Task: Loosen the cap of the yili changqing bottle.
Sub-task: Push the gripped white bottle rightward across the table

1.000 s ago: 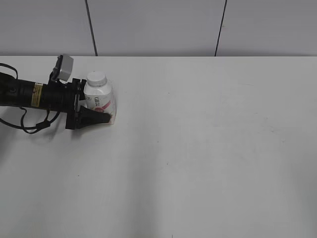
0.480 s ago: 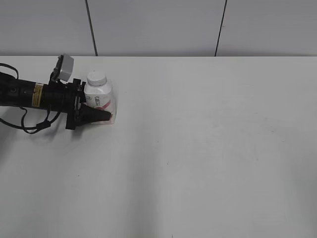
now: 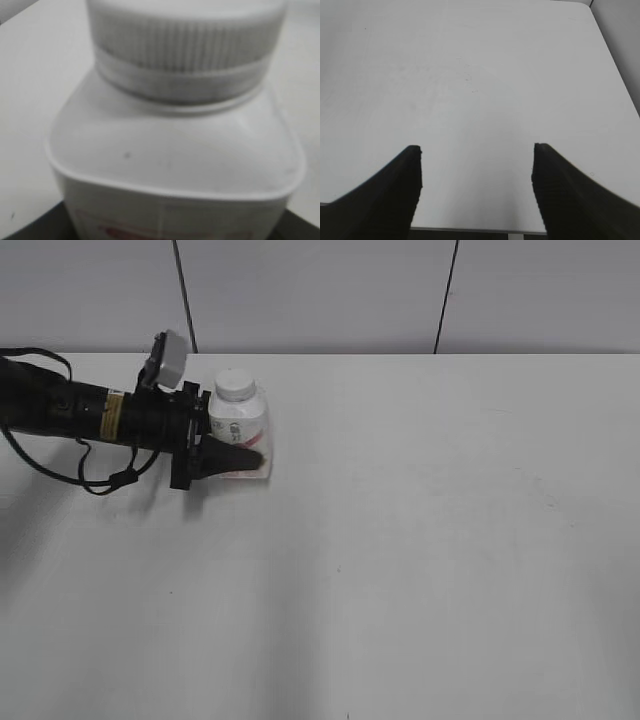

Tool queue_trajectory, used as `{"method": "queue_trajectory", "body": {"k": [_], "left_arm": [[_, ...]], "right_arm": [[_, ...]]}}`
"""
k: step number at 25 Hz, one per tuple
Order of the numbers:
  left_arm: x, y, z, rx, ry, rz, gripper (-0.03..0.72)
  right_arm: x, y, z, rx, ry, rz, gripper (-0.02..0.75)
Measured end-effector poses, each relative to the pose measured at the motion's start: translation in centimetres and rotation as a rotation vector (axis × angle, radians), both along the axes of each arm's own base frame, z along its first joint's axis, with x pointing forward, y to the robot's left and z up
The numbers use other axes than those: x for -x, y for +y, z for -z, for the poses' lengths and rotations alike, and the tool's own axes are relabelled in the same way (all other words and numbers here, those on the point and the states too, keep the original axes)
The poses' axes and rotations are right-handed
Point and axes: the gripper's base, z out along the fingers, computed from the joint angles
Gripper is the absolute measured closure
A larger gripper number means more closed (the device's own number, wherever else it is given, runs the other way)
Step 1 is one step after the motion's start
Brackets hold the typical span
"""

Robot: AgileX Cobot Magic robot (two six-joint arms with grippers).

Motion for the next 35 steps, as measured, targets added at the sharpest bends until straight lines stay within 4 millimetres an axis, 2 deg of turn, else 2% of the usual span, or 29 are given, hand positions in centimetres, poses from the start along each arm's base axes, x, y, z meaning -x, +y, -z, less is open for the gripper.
{"method": "queue_trajectory", "body": {"k": [3,9,13,16,22,26,35], "left_arm": [[0.3,-2.6,-1.1,0.033,-0.011,0.025,0.271],[1.7,-7.4,-1.5,0.077,-0.003,0.089,0.271],[2.4,-9.7,-1.5,0.103,0.012,0.073,0.272],[2.7,-10.8,-0.7,0.081,-0.008,0.003,0.272],[4.6,-11.6,1.1,0.038,-0.052,0.011,0.272],[5.7,-11.3,2.0,0.028,-0.029,0.025,0.273],[5.6,-9.9,2.1,0.084,-0.006,0.029,0.273]], "right_arm": [[0.0,0.0,0.0,0.0,0.0,0.0,0.192],[0.0,0.0,0.0,0.0,0.0,0.0,0.192],[0.0,0.0,0.0,0.0,0.0,0.0,0.192],[0.0,0.0,0.0,0.0,0.0,0.0,0.192],[0.0,0.0,0.0,0.0,0.0,0.0,0.192],[0.0,0.0,0.0,0.0,0.0,0.0,0.192],[0.0,0.0,0.0,0.0,0.0,0.0,0.192]]}}
